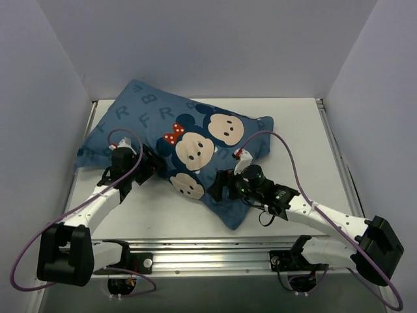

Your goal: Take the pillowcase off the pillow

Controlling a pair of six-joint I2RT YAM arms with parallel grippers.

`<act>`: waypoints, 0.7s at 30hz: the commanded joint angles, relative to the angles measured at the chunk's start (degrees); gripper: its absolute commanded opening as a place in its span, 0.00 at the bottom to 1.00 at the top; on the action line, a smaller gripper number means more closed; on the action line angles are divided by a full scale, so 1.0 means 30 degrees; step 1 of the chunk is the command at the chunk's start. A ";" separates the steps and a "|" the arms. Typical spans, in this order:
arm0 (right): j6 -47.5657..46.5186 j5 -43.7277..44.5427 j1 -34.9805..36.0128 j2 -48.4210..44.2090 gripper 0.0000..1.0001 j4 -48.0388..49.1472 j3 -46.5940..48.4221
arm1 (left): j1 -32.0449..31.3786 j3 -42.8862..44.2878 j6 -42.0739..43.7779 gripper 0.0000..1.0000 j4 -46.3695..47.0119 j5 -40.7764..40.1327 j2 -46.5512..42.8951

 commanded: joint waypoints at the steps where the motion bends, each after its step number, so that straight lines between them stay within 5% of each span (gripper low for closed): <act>1: 0.0697 0.0183 0.0875 0.0364 1.00 0.1502 0.0153 | 0.0038 0.0707 -0.0404 0.94 0.4589 0.1487 -0.1516; 15: -0.0912 -0.0110 0.1786 0.2298 1.00 0.0364 0.4511 | 0.0946 -0.4036 -0.2512 0.94 0.3742 -0.1410 -0.7348; 21: -0.2642 -0.0138 0.1436 0.2210 1.00 -0.1249 0.6246 | 0.1034 -0.6590 -0.3892 0.94 0.9565 -0.2295 -0.6304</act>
